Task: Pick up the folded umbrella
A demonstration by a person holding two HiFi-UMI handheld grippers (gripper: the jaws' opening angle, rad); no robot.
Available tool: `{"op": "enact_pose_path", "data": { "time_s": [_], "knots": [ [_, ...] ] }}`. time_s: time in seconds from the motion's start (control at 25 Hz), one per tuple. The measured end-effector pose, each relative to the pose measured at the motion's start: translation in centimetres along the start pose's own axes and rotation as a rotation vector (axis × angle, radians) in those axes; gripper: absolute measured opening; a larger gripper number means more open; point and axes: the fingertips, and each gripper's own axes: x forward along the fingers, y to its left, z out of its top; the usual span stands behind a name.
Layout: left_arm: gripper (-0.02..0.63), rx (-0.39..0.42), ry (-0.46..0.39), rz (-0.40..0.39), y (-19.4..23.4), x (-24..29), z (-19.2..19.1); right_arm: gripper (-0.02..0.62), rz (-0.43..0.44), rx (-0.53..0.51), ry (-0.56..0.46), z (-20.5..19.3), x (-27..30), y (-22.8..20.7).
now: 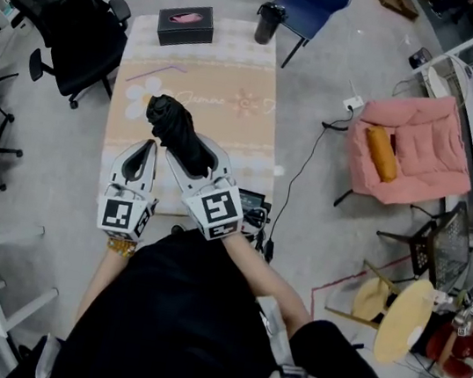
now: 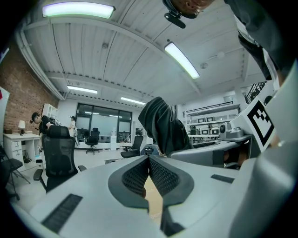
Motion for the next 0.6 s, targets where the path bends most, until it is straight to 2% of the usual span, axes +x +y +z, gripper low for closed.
{"op": "enact_pose_path", "data": {
  "time_s": [0.28,0.6],
  "knots": [
    [0.014,-0.001,-0.001,0.012,0.14,-0.19,-0.03,0.23,0.006,-0.027,-0.008,-0.37,0.31,0.04],
    [0.014,-0.005,0.005,0.024,0.05,-0.62,-0.22,0.23,0.018,-0.008,0.024,-0.88,0.01,0.29]
  ]
}}
